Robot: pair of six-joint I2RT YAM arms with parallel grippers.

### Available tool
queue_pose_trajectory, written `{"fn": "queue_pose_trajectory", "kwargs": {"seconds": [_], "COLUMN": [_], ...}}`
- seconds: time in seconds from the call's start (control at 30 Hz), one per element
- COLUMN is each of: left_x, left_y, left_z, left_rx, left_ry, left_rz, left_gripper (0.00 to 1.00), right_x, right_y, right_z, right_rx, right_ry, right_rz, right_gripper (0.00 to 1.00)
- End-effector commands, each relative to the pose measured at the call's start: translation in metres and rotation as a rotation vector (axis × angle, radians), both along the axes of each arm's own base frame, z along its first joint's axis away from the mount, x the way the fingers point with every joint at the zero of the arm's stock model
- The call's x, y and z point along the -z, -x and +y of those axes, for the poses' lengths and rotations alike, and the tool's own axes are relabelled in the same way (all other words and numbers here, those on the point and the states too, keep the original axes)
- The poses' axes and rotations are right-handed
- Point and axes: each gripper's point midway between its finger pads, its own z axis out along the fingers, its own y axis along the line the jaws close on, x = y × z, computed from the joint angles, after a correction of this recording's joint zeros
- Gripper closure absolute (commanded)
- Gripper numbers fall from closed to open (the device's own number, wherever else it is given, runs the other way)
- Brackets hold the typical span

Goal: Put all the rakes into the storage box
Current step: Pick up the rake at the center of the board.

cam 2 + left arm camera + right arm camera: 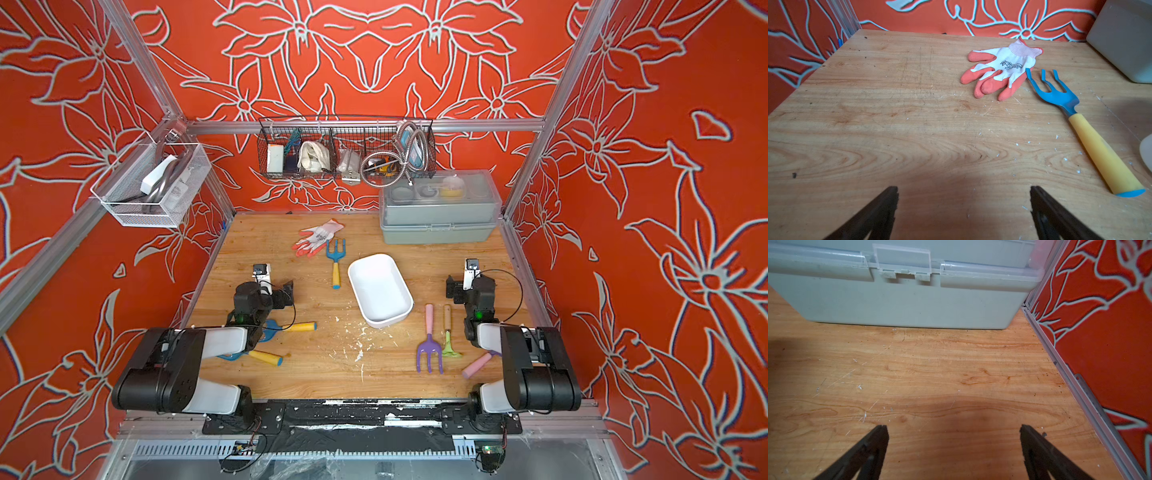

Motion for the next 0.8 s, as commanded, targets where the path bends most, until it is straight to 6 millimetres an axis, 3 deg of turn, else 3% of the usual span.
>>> {"fn": "queue_pose_trajectory", "kwargs": {"seconds": [0.0,0.77], "left_x": [-0.0038,-0.0038], "left_y": [0.0019,0.0019], "left_z": [0.0004,0.0025], "left_rx": [0.003,0.013], "left_ry": [0.001,0.031], "left_rz": [-0.012,-0.010], "left_gripper": [0.00,0.00], "right_x": [0.0034,0.0033], "right_y": [0.0053,0.0048], "right_z": [-0.0018,-0.0021], "right_rx": [0.010,0.011], "right_ry": [0.013,0.013], "right_rz": [0.012,0.012], "right_gripper": [0.00,0.00]}}
